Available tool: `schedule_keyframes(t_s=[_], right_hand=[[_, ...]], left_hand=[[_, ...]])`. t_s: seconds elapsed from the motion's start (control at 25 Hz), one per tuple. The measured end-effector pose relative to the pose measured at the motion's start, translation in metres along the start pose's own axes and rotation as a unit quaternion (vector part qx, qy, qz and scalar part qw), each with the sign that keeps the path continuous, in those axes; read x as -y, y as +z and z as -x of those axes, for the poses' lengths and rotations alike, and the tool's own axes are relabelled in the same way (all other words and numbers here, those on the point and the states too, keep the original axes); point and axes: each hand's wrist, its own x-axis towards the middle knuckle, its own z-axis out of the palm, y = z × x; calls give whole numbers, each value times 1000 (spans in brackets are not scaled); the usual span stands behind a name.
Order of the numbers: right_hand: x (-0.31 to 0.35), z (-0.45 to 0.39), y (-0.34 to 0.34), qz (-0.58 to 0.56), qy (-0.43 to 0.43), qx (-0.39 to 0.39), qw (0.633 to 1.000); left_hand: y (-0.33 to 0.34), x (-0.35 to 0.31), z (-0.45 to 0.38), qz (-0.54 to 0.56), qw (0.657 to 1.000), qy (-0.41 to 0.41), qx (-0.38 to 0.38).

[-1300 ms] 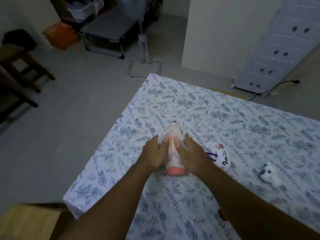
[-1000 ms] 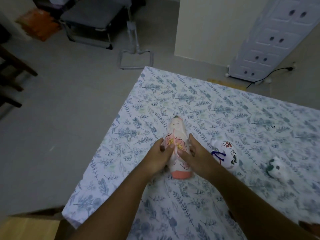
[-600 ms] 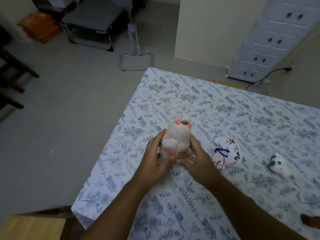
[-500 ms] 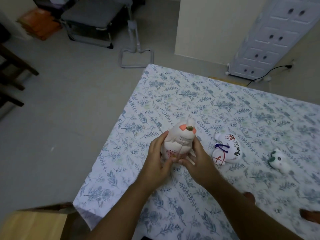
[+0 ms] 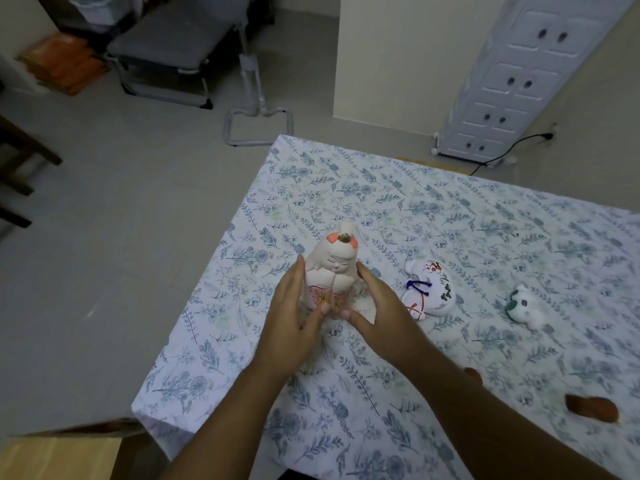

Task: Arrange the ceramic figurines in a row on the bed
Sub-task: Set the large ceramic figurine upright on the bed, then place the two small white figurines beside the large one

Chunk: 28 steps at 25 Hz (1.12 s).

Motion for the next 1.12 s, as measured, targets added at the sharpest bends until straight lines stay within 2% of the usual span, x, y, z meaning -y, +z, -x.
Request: schedule_keyframes(t_s=[0.12, 0.2, 0.32, 0.44, 0.56, 0.68, 0.8, 0.92, 1.0, 1.12], right_hand=[[-21, 22, -24, 129, 10, -52, 990], [-32, 38, -48, 201, 4, -97, 975], [-64, 55, -90, 270, 45, -140, 951], [-109, 65, -130, 305, 100, -157, 934], [-151, 67, -167, 296, 168, -162, 926], [-190, 62, -195, 239, 238, -156, 928], [-211, 61, -203, 132, 237, -116, 955], [-212, 57, -205, 42, 197, -137, 970], [-207, 51, -203, 27, 183, -148, 972], [-200, 40, -195, 77, 155, -148, 974]], left_hand=[[10, -21, 26, -87, 992, 47, -74], [28, -34, 43, -136, 983, 89, -87], [73, -51, 46, -169, 975, 141, -34], [131, -68, 16, -173, 980, 98, 28], [180, -68, -22, -190, 979, -12, 70], [210, -58, -48, -227, 964, -104, 85], [227, -63, -54, -230, 967, -83, 67], [239, -81, -53, -130, 988, -83, 26], [248, -91, -54, -78, 992, -94, -4], [261, -101, -55, -95, 992, -80, -26]])
